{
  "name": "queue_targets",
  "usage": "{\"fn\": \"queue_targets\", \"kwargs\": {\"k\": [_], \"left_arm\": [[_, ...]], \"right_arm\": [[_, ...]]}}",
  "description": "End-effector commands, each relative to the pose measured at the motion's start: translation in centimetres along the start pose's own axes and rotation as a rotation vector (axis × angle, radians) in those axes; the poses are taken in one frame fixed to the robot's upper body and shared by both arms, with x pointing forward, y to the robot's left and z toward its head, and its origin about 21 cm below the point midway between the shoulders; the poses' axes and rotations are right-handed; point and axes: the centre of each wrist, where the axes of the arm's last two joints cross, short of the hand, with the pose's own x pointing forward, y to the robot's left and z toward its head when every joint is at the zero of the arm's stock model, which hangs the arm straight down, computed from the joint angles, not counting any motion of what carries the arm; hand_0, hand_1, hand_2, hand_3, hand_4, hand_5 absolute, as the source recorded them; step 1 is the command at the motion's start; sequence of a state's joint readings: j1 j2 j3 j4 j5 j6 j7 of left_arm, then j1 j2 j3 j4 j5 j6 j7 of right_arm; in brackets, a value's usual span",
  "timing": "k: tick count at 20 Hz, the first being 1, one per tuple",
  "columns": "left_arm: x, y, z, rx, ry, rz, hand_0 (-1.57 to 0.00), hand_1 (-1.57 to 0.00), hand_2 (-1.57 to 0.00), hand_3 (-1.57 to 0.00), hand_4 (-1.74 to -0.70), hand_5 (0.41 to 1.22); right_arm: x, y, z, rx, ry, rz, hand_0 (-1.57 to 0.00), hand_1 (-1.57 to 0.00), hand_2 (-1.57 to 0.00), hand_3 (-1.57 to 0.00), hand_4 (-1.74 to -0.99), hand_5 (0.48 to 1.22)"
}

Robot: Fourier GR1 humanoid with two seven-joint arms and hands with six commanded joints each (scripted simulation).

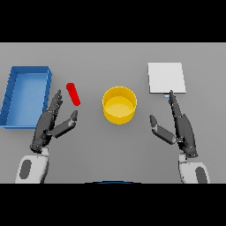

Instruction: Pick up the red beaker and tilt it to pour out 1 green nut into yellow bowl. Pick up the yellow bowl and place it on the metallic measuring scale.

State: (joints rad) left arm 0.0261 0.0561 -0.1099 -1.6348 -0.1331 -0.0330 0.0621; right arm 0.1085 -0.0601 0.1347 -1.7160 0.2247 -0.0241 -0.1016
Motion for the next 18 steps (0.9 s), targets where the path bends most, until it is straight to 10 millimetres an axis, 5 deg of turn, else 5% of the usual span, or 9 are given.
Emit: {"fn": "queue_targets", "kwargs": {"k": [1,10,18], "left_arm": [[-0.2,-0.1,-0.5,-0.003,-0.001,0.006,0.00,0.00,0.00,0.00,-1.33,0.713],[-2.3,-0.4,-6.1,0.002,0.075,-0.020,0.00,0.00,0.00,0.00,-1.35,0.720],[-2.1,-0.7,-9.3,-0.011,0.063,-0.017,0.00,0.00,0.00,0.00,-1.32,0.706]], "right_arm": [[-0.1,0.0,-0.1,-0.004,0.011,-0.003,0.00,0.00,0.00,0.00,-1.280,0.679],[-0.2,-0.4,0.1,-0.023,0.022,-0.024,0.00,0.00,0.00,0.00,-1.337,0.687],[-0.1,-0.4,0.1,-0.028,0.011,-0.031,0.00,0.00,0.00,0.00,-1.331,0.687]]}}
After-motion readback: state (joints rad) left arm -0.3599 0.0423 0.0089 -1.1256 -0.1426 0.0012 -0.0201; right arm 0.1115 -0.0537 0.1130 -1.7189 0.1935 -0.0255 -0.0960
